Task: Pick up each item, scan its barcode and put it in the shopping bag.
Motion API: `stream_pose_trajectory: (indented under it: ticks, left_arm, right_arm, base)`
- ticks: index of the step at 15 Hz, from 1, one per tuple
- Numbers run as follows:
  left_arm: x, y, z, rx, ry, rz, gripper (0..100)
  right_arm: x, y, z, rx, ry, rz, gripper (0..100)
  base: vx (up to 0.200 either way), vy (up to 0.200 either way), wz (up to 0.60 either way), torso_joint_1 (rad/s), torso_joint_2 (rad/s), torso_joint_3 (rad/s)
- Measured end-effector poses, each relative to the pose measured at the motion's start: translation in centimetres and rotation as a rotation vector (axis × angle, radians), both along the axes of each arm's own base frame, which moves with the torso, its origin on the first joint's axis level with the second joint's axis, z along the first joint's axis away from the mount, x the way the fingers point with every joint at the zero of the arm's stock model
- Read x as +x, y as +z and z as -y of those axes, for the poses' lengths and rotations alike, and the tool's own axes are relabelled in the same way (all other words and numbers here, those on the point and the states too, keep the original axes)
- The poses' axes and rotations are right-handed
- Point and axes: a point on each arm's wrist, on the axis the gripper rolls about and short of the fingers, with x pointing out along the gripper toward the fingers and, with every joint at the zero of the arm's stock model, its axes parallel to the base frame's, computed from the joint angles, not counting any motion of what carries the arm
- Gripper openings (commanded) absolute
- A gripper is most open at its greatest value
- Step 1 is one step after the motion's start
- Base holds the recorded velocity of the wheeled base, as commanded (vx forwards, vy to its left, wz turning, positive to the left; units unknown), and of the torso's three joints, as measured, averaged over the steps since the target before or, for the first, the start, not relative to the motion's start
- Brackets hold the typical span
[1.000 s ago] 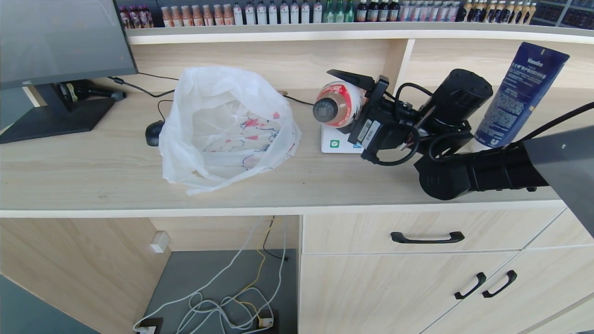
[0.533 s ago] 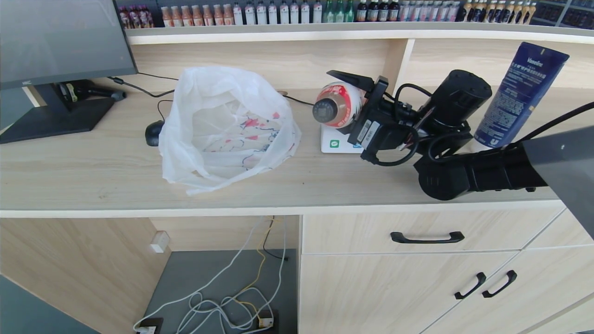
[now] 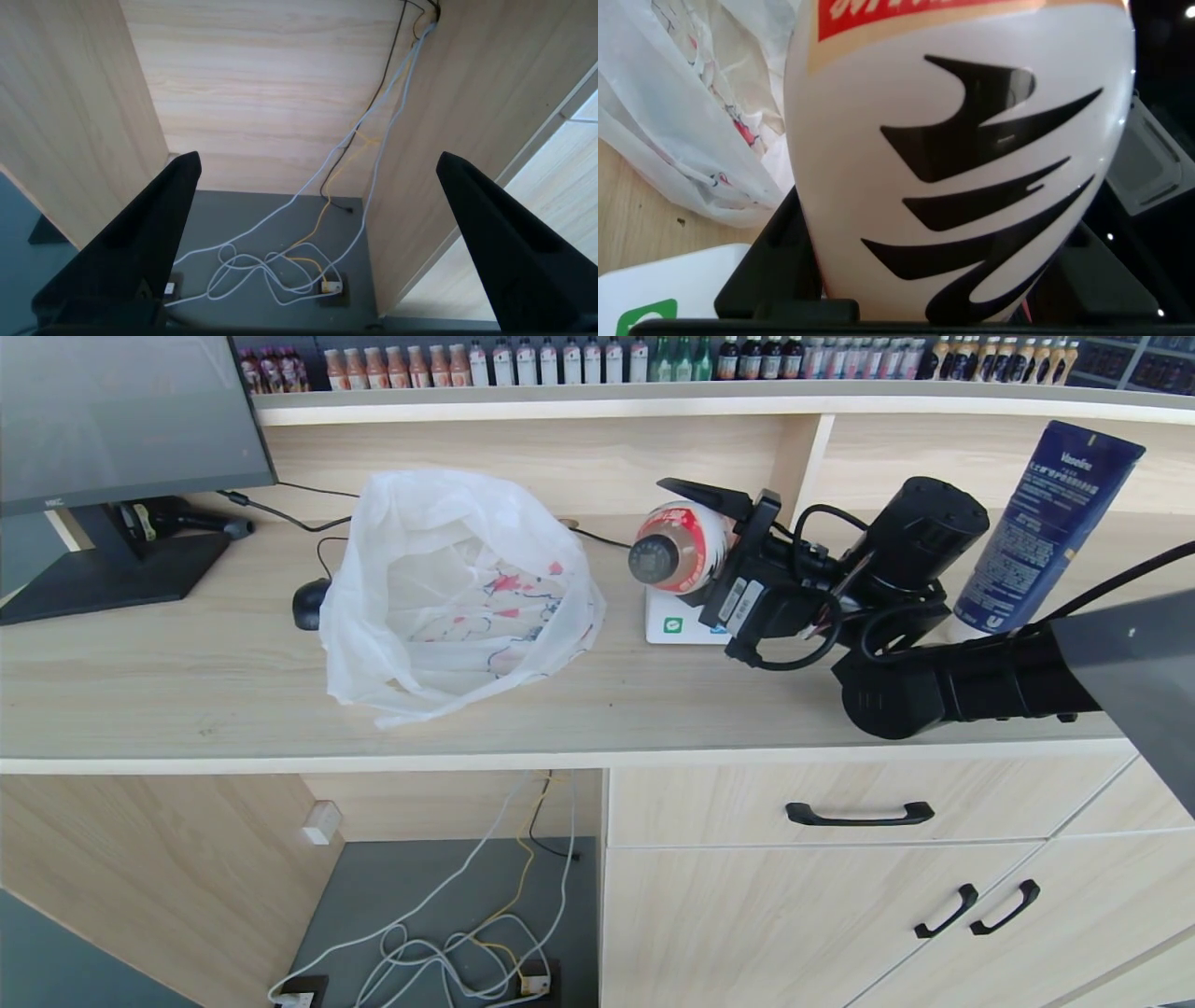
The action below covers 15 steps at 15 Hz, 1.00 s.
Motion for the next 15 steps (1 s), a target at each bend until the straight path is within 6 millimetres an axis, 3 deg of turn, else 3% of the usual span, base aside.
stream_pose_trajectory:
  ticks: [8,12,15]
  left_arm:
    - [0.0,0.0,0.0,0.0,0.0,0.0,100]
    - [0.0,0.0,0.0,0.0,0.0,0.0,100]
    - [0.0,0.0,0.0,0.0,0.0,0.0,100]
  right_arm:
    - [-0.6,0.4,-0.9,0.007,0.018,0.005,0]
    - [-2.7,1.4,-1.4,0.034,0.025,-0.03,0]
    - [-5.3,2.7,-1.5,0.087,0.045,-0.106,0]
  base:
    - [0.0,0.0,0.0,0.0,0.0,0.0]
    - [0.0,0.0,0.0,0.0,0.0,0.0]
    - [0.0,0.0,0.0,0.0,0.0,0.0]
